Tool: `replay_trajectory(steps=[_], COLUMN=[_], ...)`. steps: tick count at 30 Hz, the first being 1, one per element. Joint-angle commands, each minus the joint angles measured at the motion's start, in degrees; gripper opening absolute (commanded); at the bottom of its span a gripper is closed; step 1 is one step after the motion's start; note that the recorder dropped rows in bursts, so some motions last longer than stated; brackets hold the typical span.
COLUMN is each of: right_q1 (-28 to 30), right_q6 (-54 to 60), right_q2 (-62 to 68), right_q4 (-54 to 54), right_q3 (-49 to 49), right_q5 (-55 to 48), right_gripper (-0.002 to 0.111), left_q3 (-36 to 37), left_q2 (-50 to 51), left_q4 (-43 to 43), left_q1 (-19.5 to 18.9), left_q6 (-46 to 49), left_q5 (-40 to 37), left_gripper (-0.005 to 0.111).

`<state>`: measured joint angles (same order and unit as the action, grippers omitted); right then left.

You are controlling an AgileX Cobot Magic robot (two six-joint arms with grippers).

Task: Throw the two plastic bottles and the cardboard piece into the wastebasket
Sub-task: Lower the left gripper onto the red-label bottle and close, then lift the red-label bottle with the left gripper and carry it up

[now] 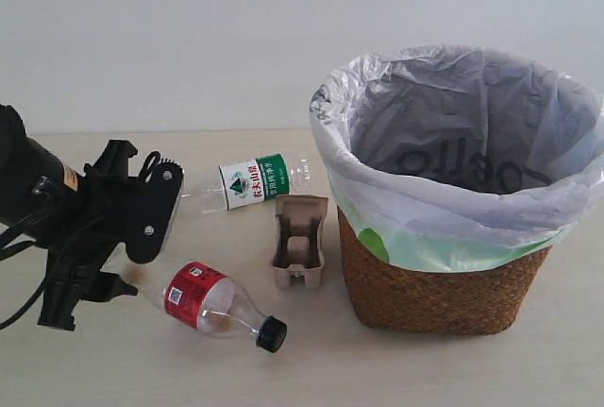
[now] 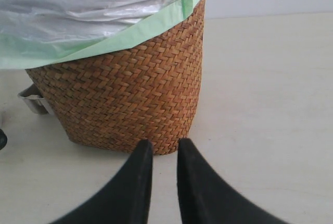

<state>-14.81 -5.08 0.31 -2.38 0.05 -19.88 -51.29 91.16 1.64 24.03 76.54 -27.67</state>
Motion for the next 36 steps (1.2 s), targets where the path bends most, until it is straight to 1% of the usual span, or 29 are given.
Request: replay_trajectory(steps=[1,6,16,18,21,25,29,33,36], right_q1=[-0.08,-0.08,-0.08,-0.08,-0.08,-0.08,-0.08,-0.08,-0.08], right_q6=[-0.06,-0.06,-0.06,-0.06,-0.06,-0.06,-0.06,-0.06,-0.06], right_q2=[-0.31,-0.31,-0.31,-0.31,-0.31,-0.31,-0.31,-0.31,-0.31], right_q4=[0.02,0.02,0.02,0.02,0.02,0.02,0.02,0.02,0.02], right_q3=[-0.05,-0.05,-0.05,-0.05,-0.05,-0.05,-0.05,-0.05,-0.05], right_q5=[0.32,0.32,0.32,0.32,0.32,0.32,0.32,0.32,0.32], right_gripper=[0.013,0.013,0.013,0.013,0.013,0.013,0.013,0.013,0.013], left_q3=[-0.33,-0.33,-0.33,-0.33,-0.33,-0.33,-0.33,-0.33,-0.33], left_q2=[1.28,4.66,9.92,10.46,11.24,12.5,13.99,16.04,16.77], left_q4=[-0.96,-0.43,7.16,8.51,8.51,10.43,10.43,10.43,10.01], left_q1=[0.54,0.54,0.54,0.54,0.54,0.54,0.54,0.54,0.54], left_q6=[-0.73,-0.61,-0.51,-0.51,-0.72,-0.72,-0.72,-0.72,-2.43], left_q5=[2.36,2.36,5.61,7.69,10.5,11.23,13.99,14.39,14.54], left_gripper=[0.068,0.068,0.068,0.068,0.068,0.068,0.068,0.068,0.064])
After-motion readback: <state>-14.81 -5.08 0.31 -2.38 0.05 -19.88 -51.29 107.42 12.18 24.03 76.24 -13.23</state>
